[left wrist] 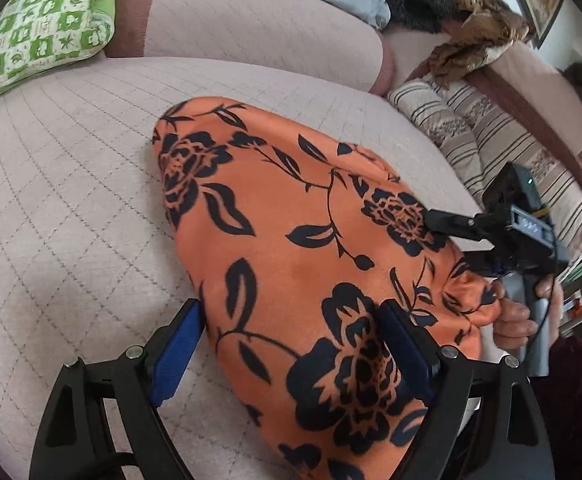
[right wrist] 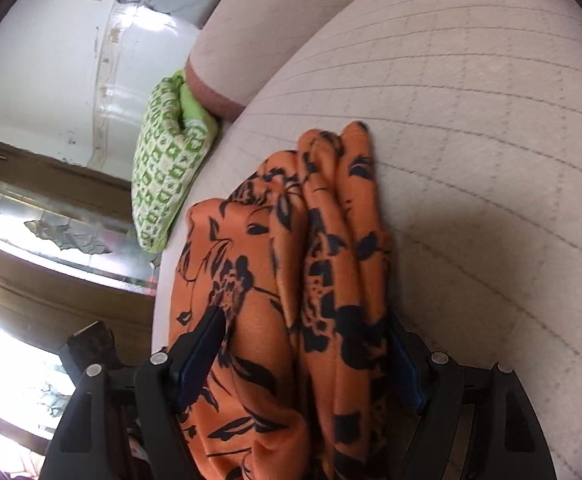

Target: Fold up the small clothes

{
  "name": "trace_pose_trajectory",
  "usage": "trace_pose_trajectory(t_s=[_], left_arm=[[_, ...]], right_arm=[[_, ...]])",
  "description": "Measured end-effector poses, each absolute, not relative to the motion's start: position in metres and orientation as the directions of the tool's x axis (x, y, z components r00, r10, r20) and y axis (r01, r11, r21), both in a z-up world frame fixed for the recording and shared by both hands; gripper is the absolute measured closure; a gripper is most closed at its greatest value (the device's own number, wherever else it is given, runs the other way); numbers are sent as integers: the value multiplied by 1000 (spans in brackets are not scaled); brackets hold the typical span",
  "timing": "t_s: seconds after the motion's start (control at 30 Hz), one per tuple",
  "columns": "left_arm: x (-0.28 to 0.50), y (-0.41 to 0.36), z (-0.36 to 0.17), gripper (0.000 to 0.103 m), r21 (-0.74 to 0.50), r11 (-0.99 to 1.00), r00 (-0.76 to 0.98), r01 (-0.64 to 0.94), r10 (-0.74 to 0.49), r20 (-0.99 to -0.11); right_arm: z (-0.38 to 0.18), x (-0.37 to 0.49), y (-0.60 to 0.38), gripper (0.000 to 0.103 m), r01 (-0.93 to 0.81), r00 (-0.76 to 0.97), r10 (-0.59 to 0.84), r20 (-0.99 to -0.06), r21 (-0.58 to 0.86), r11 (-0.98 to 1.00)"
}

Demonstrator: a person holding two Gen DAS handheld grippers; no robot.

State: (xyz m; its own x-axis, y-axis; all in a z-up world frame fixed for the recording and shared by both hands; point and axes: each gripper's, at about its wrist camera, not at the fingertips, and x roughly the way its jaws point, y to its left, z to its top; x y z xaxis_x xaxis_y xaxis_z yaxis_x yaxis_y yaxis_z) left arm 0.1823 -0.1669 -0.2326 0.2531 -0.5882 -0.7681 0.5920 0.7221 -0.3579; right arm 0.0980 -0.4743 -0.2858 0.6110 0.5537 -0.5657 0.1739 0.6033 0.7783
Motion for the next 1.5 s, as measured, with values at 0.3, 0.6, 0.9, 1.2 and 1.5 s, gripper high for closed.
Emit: trace_pose_trajectory(t_s=[0.3, 0.6, 0.9, 1.2, 1.5], left_arm=[[177, -190, -236, 8, -285, 753, 298, 593, -535, -791], [177, -179, -239, 7, -327, 772, 266, 545, -529, -806], [172, -178, -243, 7, -346, 777, 255, 526, -532, -808], [173, -186, -242, 14, -337, 785, 277, 520, -528, -803], [171, -191, -235, 35, -313, 786, 306, 534, -525, -794]], right_arm=[[-283, 100, -461, 27, 154, 601, 543, -587, 751, 641], [-285, 99, -456, 28, 166, 599, 514, -614, 723, 670], [-284, 98, -452, 29, 167, 603, 498, -623, 709, 685], [-281, 99, -441, 35, 172, 606, 476, -637, 689, 704], [-272, 104, -417, 43, 141, 597, 457, -660, 647, 749]])
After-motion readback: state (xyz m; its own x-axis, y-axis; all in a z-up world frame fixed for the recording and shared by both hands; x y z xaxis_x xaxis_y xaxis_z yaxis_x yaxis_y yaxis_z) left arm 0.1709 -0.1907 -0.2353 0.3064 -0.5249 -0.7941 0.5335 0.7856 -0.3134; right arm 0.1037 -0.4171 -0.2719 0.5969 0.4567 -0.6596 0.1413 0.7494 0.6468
